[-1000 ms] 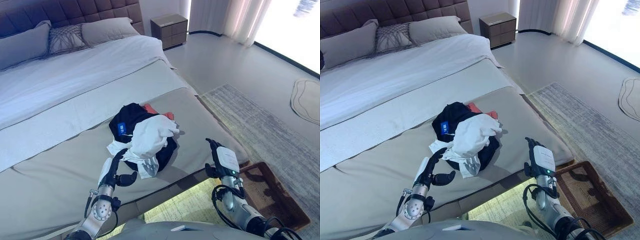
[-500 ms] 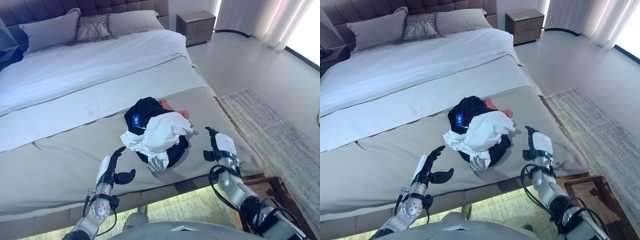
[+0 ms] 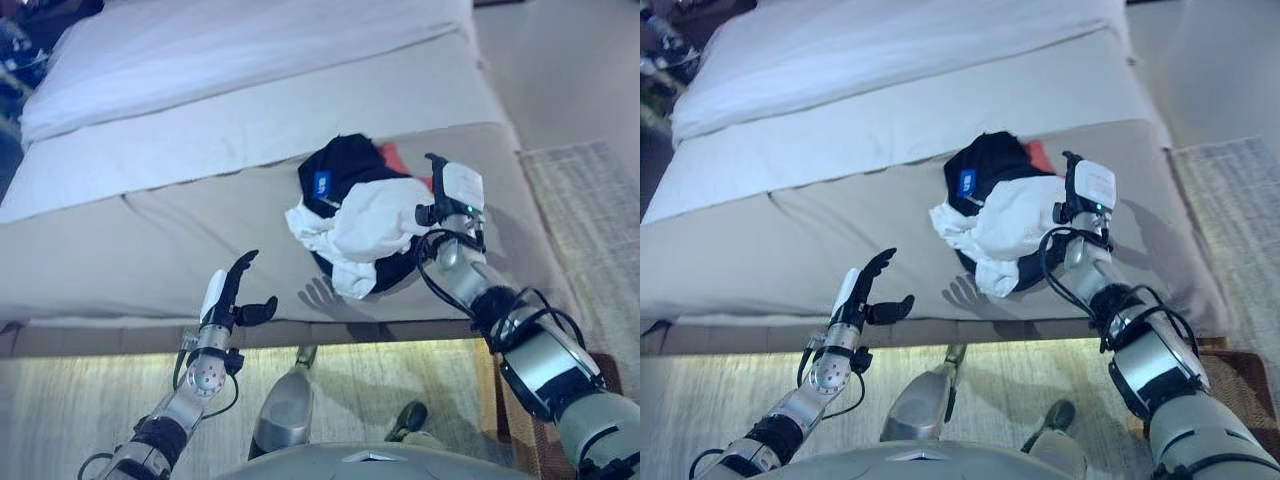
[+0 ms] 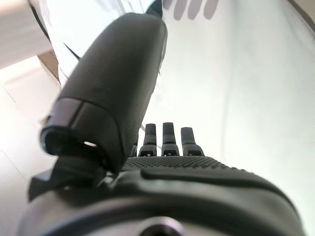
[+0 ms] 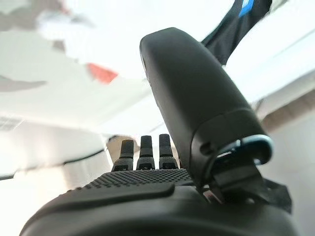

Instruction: Pick up the clothes from the bed and place them into the basket

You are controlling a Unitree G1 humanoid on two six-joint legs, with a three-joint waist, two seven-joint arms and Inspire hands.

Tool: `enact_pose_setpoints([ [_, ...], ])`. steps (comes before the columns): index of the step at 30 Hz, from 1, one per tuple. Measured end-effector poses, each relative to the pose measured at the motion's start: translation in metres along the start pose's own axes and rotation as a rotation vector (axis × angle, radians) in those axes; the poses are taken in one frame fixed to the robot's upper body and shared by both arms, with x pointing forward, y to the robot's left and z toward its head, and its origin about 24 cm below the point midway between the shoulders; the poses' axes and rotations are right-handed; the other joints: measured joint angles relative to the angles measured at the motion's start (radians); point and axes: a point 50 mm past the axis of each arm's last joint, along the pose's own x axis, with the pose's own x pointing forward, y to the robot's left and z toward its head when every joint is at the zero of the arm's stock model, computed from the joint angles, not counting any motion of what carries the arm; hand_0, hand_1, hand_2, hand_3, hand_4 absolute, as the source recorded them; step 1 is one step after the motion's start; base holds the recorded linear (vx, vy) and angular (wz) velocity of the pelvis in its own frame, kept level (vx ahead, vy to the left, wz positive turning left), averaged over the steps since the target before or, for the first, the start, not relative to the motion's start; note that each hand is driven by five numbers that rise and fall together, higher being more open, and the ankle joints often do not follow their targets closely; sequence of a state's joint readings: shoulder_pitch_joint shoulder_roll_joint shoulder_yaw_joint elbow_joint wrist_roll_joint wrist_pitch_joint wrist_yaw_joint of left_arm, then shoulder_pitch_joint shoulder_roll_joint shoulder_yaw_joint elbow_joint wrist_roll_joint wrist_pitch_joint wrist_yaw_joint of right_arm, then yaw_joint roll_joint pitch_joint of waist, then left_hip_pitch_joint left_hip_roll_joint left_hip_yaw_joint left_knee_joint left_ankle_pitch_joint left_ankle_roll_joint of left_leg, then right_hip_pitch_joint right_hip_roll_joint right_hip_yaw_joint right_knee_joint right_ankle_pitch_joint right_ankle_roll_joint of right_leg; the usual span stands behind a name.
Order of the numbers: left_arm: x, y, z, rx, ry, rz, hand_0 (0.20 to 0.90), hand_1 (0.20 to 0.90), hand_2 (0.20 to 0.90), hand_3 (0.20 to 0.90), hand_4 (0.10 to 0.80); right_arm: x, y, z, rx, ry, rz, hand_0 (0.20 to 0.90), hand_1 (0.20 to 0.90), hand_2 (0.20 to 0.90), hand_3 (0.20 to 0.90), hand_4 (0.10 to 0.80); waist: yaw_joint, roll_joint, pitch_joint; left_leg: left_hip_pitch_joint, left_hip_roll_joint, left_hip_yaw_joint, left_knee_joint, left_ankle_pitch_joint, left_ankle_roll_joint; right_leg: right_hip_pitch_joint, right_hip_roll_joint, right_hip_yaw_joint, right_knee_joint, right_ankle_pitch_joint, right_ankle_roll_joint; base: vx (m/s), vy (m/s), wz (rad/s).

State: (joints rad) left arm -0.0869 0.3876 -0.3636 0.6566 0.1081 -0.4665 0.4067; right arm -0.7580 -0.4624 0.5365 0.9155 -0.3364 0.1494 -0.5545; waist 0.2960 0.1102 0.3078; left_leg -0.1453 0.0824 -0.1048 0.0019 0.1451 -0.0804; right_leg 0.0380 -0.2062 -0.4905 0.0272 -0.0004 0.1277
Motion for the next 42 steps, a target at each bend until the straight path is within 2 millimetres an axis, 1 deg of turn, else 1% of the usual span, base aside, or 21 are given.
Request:
enact_pose_setpoints([
  [2, 0.006, 0.003, 0.009, -0.021, -0.043, 0.022, 0.9, 0.9, 0.9, 0.9, 0.8, 0.002, -0.001, -0.003, -0.01, 0.016, 0.005, 0.9, 0.9, 0.9, 0.9, 0.8, 0.013, 0.001, 0.029, -0.019, -0.016, -0.02, 0.012, 0.0, 0.0, -0.011, -0.017, -0.019, 0.027, -0.013, 0.006, -0.076, 0.016, 0.29],
  [3, 0.009, 0.005, 0.014, -0.025, -0.066, 0.035, 0.9, 0.9, 0.9, 0.9, 0.8, 0.004, -0.001, -0.002, -0.012, 0.02, 0.011, 0.9, 0.9, 0.9, 0.9, 0.8, 0.022, 0.0, 0.042, -0.028, -0.02, -0.023, 0.013, 0.0, 0.0, -0.025, -0.026, -0.021, 0.046, -0.021, 0.005, -0.071, 0.029, 0.19],
  [5, 0.017, 0.011, 0.024, -0.025, -0.116, 0.062, 0.9, 0.9, 0.9, 0.9, 0.8, 0.01, -0.007, 0.003, -0.02, 0.02, 0.006, 0.9, 0.9, 0.9, 0.9, 0.8, 0.035, 0.002, 0.081, -0.051, -0.032, -0.028, 0.034, 0.001, 0.001, -0.052, -0.043, -0.021, 0.085, -0.036, 0.008, -0.063, 0.043, 0.11],
  [7, 0.023, 0.013, 0.032, -0.029, -0.151, 0.082, 0.9, 0.9, 0.9, 0.9, 0.8, 0.017, -0.012, 0.008, -0.026, 0.021, 0.0, 0.9, 0.9, 0.9, 0.9, 0.8, 0.043, 0.002, 0.101, -0.081, -0.043, -0.032, 0.051, 0.001, 0.001, -0.086, -0.063, -0.022, 0.132, -0.054, 0.008, -0.032, 0.033, 0.13],
  [8, 0.028, 0.016, 0.039, -0.033, -0.18, 0.097, 0.9, 0.9, 0.9, 0.9, 0.8, 0.02, -0.017, 0.012, -0.023, 0.015, -0.006, 0.9, 0.9, 0.9, 0.9, 0.8, 0.047, 0.002, 0.13, -0.081, -0.051, -0.033, 0.065, 0.001, 0.001, -0.088, -0.076, -0.022, 0.155, -0.062, 0.01, -0.036, 0.02, 0.13],
  [13, 0.039, 0.019, 0.06, -0.055, -0.263, 0.123, 0.9, 0.9, 0.9, 0.9, 0.8, 0.029, -0.027, 0.019, -0.033, 0.019, -0.031, 0.9, 0.9, 0.9, 0.9, 0.8, 0.063, -0.006, 0.171, -0.116, -0.069, -0.042, 0.098, -0.003, 0.007, -0.139, -0.112, -0.018, 0.248, -0.103, 0.003, -0.019, 0.012, 0.09],
  [15, 0.041, 0.023, 0.064, -0.052, -0.282, 0.132, 0.9, 0.9, 0.9, 0.9, 0.8, 0.032, -0.03, 0.025, -0.036, 0.015, -0.036, 0.9, 0.9, 0.9, 0.9, 0.8, 0.064, -0.011, 0.186, -0.123, -0.068, -0.042, 0.103, -0.004, 0.008, -0.153, -0.116, -0.014, 0.271, -0.111, 0.001, -0.035, 0.008, 0.01],
  [16, 0.042, 0.023, 0.066, -0.048, -0.293, 0.131, 0.9, 0.9, 0.9, 0.9, 0.8, 0.034, -0.032, 0.027, -0.038, 0.017, -0.04, 0.9, 0.9, 0.9, 0.9, 0.8, 0.062, -0.012, 0.187, -0.14, -0.068, -0.043, 0.116, -0.01, 0.017, -0.17, -0.118, -0.013, 0.286, -0.119, -0.001, -0.034, 0.005, 0.0],
  [18, 0.044, 0.024, 0.069, -0.048, -0.304, 0.134, 0.9, 0.9, 0.9, 0.9, 0.8, 0.036, -0.035, 0.03, -0.038, 0.019, -0.043, 0.9, 0.9, 0.9, 0.9, 0.8, 0.063, -0.013, 0.187, -0.169, -0.068, -0.043, 0.137, -0.012, 0.019, -0.202, -0.123, -0.011, 0.312, -0.122, -0.004, -0.034, 0.009, -0.01],
  [22, 0.044, 0.024, 0.07, -0.047, -0.309, 0.142, 0.9, 0.9, 0.9, 0.9, 0.8, 0.036, -0.034, 0.03, -0.044, 0.032, -0.026, 0.9, 0.9, 0.9, 0.9, 0.8, 0.062, -0.015, 0.19, -0.204, -0.07, -0.043, 0.168, -0.018, 0.025, -0.235, -0.131, -0.005, 0.346, -0.13, -0.009, 0.0, 0.0, 0.0],
  [27, 0.043, 0.022, 0.07, -0.044, -0.308, 0.141, 0.9, 0.9, 0.9, 0.9, 0.8, 0.044, -0.045, 0.039, -0.033, 0.025, -0.032, 0.9, 0.9, 0.9, 0.9, 0.8, 0.061, -0.026, 0.197, -0.261, -0.068, -0.042, 0.206, -0.025, 0.031, -0.296, -0.135, 0.016, 0.388, -0.133, -0.011, -0.002, -0.003, -0.03],
  [28, 0.043, 0.021, 0.07, -0.043, -0.307, 0.14, 0.9, 0.9, 0.9, 0.9, 0.8, 0.045, -0.046, 0.038, -0.028, 0.028, -0.033, 0.716, 0.716, 0.716, 0.686, 0.586, 0.06, -0.029, 0.199, -0.266, -0.068, -0.043, 0.212, -0.026, 0.031, -0.3, -0.136, 0.016, 0.392, -0.133, -0.011, 0.0, 0.0, 0.0],
  [29, 0.043, 0.022, 0.07, -0.042, -0.306, 0.141, 0.9, 0.9, 0.9, 0.9, 0.8, 0.045, -0.047, 0.039, -0.021, 0.03, -0.034, 0.613, 0.613, 0.613, 0.565, 0.465, 0.062, -0.032, 0.2, -0.27, -0.068, -0.043, 0.217, -0.029, 0.032, -0.303, -0.136, 0.017, 0.394, -0.133, -0.01, 0.0, 0.0, 0.0],
  [31, 0.043, 0.022, 0.069, -0.038, -0.302, 0.144, 0.9, 0.9, 0.9, 0.9, 0.8, 0.045, -0.047, 0.039, -0.018, 0.029, -0.041, 0.596, 0.596, 0.596, 0.546, 0.446, 0.062, -0.035, 0.202, -0.273, -0.068, -0.042, 0.22, -0.031, 0.033, -0.307, -0.136, 0.02, 0.394, -0.134, -0.008, 0.0, -0.034, -0.02],
  [32, 0.043, 0.023, 0.069, -0.036, -0.299, 0.146, 0.9, 0.9, 0.9, 0.9, 0.8, 0.045, -0.047, 0.04, -0.015, 0.029, -0.044, 0.599, 0.599, 0.599, 0.549, 0.449, 0.06, -0.036, 0.203, -0.273, -0.068, -0.042, 0.22, -0.031, 0.033, -0.307, -0.136, 0.021, 0.393, -0.134, -0.008, -0.009, -0.04, -0.01],
  [34, 0.044, 0.024, 0.069, -0.032, -0.297, 0.151, 0.9, 0.9, 0.9, 0.9, 0.8, 0.044, -0.047, 0.04, 0.001, 0.035, -0.058, 0.54, 0.54, 0.54, 0.48, 0.38, 0.059, -0.036, 0.203, -0.273, -0.067, -0.041, 0.222, -0.031, 0.033, -0.307, -0.133, 0.028, 0.392, -0.132, -0.012, -0.013, -0.034, -0.01],
  [35, 0.044, 0.024, 0.07, -0.031, -0.299, 0.152, 0.9, 0.9, 0.9, 0.9, 0.8, 0.044, -0.047, 0.04, 0.002, 0.035, -0.059, 0.533, 0.533, 0.533, 0.472, 0.372, 0.058, -0.037, 0.204, -0.272, -0.067, -0.041, 0.222, -0.031, 0.033, -0.307, -0.133, 0.029, 0.391, -0.131, -0.013, -0.012, -0.034, -0.03],
  [36, 0.045, 0.026, 0.07, -0.026, -0.302, 0.155, 0.9, 0.9, 0.9, 0.9, 0.8, 0.044, -0.045, 0.042, 0.005, 0.032, -0.057, 0.399, 0.399, 0.399, 0.315, 0.215, 0.059, -0.041, 0.206, -0.27, -0.066, -0.038, 0.222, -0.03, 0.032, -0.307, -0.132, 0.033, 0.391, -0.131, -0.013, -0.011, -0.032, -0.06],
  [37, 0.046, 0.027, 0.071, -0.022, -0.306, 0.158, 0.9, 0.9, 0.9, 0.9, 0.8, 0.043, -0.044, 0.043, 0.007, 0.03, -0.054, 0.359, 0.359, 0.359, 0.269, 0.169, 0.058, -0.046, 0.209, -0.267, -0.065, -0.034, 0.222, -0.029, 0.031, -0.307, -0.132, 0.037, 0.391, -0.131, -0.013, -0.013, -0.036, -0.08],
  [38, 0.047, 0.028, 0.072, -0.019, -0.31, 0.159, 0.9, 0.9, 0.9, 0.9, 0.8, 0.043, -0.043, 0.044, 0.009, 0.029, -0.051, 0.3, 0.3, 0.3, 0.2, 0.1, 0.057, -0.05, 0.211, -0.263, -0.065, -0.031, 0.222, -0.029, 0.031, -0.303, -0.131, 0.039, 0.388, -0.131, -0.013, -0.012, -0.026, -0.07],
  [42, 0.049, 0.029, 0.074, -0.015, -0.317, 0.16, 0.9, 0.9, 0.9, 0.9, 0.8, 0.035, -0.027, 0.047, 0.019, 0.027, -0.01, 0.3, 0.3, 0.3, 0.2, 0.1, 0.054, -0.058, 0.216, -0.217, -0.065, -0.022, 0.217, -0.034, 0.037, -0.249, -0.123, 0.041, 0.351, -0.127, -0.017, 0.003, -0.008, -0.04],
])
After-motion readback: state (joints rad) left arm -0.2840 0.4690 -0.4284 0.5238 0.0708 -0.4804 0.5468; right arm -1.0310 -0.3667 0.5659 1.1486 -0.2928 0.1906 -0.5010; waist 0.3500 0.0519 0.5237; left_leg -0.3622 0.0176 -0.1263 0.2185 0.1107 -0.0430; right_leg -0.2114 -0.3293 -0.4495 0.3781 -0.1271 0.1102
